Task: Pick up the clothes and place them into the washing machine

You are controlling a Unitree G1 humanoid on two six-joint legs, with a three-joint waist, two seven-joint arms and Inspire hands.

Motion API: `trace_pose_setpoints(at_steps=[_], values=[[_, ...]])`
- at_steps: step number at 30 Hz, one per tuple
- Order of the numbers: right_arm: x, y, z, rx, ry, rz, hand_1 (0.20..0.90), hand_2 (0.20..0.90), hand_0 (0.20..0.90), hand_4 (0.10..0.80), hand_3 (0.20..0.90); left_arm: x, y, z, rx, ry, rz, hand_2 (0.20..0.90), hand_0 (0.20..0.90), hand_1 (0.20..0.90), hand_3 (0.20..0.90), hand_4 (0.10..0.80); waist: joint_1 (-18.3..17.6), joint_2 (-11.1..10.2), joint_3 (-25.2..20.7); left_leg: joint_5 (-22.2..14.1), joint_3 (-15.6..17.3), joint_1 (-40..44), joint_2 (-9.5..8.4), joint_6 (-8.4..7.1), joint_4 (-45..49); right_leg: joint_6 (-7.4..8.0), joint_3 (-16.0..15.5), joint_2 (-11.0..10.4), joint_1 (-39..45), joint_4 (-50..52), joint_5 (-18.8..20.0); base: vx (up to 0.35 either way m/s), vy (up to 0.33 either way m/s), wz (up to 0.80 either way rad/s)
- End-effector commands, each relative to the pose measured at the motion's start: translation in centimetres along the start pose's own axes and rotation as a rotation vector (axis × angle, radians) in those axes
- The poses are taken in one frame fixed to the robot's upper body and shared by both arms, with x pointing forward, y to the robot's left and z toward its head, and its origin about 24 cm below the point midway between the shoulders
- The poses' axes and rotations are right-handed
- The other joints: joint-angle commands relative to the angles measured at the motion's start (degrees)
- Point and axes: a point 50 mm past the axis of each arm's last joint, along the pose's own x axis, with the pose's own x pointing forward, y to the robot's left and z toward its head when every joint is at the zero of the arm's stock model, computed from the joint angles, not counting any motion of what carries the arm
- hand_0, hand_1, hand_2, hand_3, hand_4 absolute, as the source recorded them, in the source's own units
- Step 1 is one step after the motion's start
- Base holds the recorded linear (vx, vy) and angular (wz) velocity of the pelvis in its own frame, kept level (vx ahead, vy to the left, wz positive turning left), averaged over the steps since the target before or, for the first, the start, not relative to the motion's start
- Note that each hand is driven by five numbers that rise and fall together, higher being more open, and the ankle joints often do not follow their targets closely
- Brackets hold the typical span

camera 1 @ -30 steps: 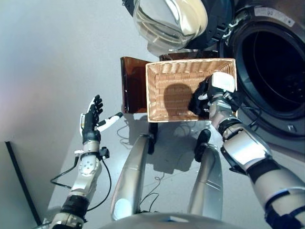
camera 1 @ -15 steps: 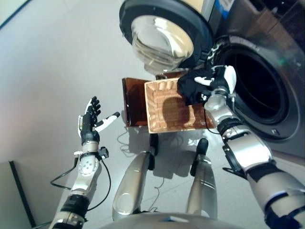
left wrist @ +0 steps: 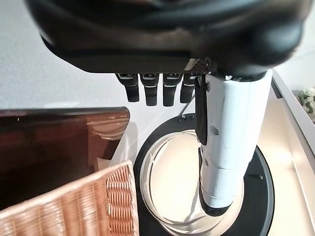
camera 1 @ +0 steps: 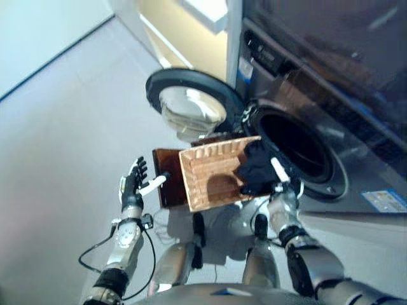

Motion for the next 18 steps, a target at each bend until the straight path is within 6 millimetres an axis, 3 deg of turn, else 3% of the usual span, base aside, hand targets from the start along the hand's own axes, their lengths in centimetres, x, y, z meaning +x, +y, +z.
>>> trace_pose_setpoints(at_steps=[1,9,12,13,14,15,17,18], values=[[-0.7,2.0,1.9,0.093,-0.135,0.206,0.2,0.2,0.2,0.3,0.2,0.0,1.5,-0.4,0.018,-0.012,0.061,0.9,0.9,0.9,0.9,0.8,0.06,-0.88,-6.53,-2.75,-1.81,-0.55,-1.39,-2.93,0.48,-1.06,-2.68,-2.98,2.27,-0.59,1.15,0.104,-0.008,-0.03],[-2.7,-2.9,-1.7,0.161,-0.035,0.178,0.2,0.2,0.2,0.3,0.2,-2.4,4.3,-5.4,0.062,0.234,0.178,0.9,0.9,0.9,0.9,0.8,-2.96,-2.48,-10.51,-5.2,-1.53,7.71,-0.97,-1.64,0.01,-0.67,-2.39,-2.09,6.64,6.24,-2.68,0.078,0.001,-0.05],[-2.9,-4.2,-2.3,0.163,-0.017,0.139,0.2,0.2,0.2,0.3,0.2,-3.0,5.1,-6.2,0.069,0.28,0.207,0.9,0.9,0.9,0.9,0.8,-3.73,-2.6,-10.12,-5.54,-1.19,9.9,-0.79,-0.96,-0.54,-0.21,-0.95,-1.42,5.25,14.01,-1.19,-0.023,0.007,-0.05],[-2.9,-4.2,-2.6,0.166,-0.007,0.135,0.2,0.2,0.2,0.3,0.2,-3.1,5.6,-6.3,0.081,0.291,0.22,0.9,0.9,0.9,0.9,0.8,-5.08,-2.0,-8.99,-5.18,-1.81,11.47,0.07,-0.51,-1.01,-0.33,1.28,1.39,2.4,19.83,-0.02,-0.035,0.01,-0.12],[-2.9,-4.2,-2.6,0.166,-0.007,0.135,0.2,0.2,0.2,0.3,0.2,-3.1,5.6,-6.3,0.08,0.291,0.22,0.9,0.9,0.9,0.9,0.8,-4.98,-2.03,-8.9,-5.16,-1.68,11.61,0.06,-0.54,-1.14,-0.36,1.46,1.43,2.22,20.22,-0.2,-0.038,0.018,-0.22],[-3.0,-4.2,-2.8,0.163,-0.001,0.13,0.2,0.2,0.2,0.3,0.2,-3.0,5.9,-6.3,0.09,0.295,0.228,0.9,0.9,0.9,0.9,0.8,-5.39,-1.79,-8.35,-4.87,-1.98,12.04,0.32,-0.54,-1.27,-0.82,2.09,3.17,0.89,21.62,-1.2,-0.011,-0.015,-0.32],[-3.0,-4.1,-3.1,0.139,0.011,0.129,0.2,0.2,0.2,0.3,0.2,-2.7,6.4,-6.0,0.101,0.287,0.255,0.9,0.9,0.9,0.9,0.8,-5.29,-1.86,-8.53,-5.02,-1.85,12.42,0.57,-0.98,-1.06,-1.48,0.49,2.16,1.34,17.75,-2.96,0.026,-0.119,-0.31],[-3.1,-3.8,-3.4,0.119,0.025,0.13,0.2,0.2,0.2,0.3,0.2,-2.2,6.7,-5.5,0.093,0.271,0.278,0.9,0.9,0.9,0.9,0.8,-4.76,-2.39,-9.43,-5.38,-1.35,12.85,1.43,-2.07,-1.21,-1.44,-1.46,-0.56,1.93,10.91,-2.55,0.098,-0.278,-0.16]])
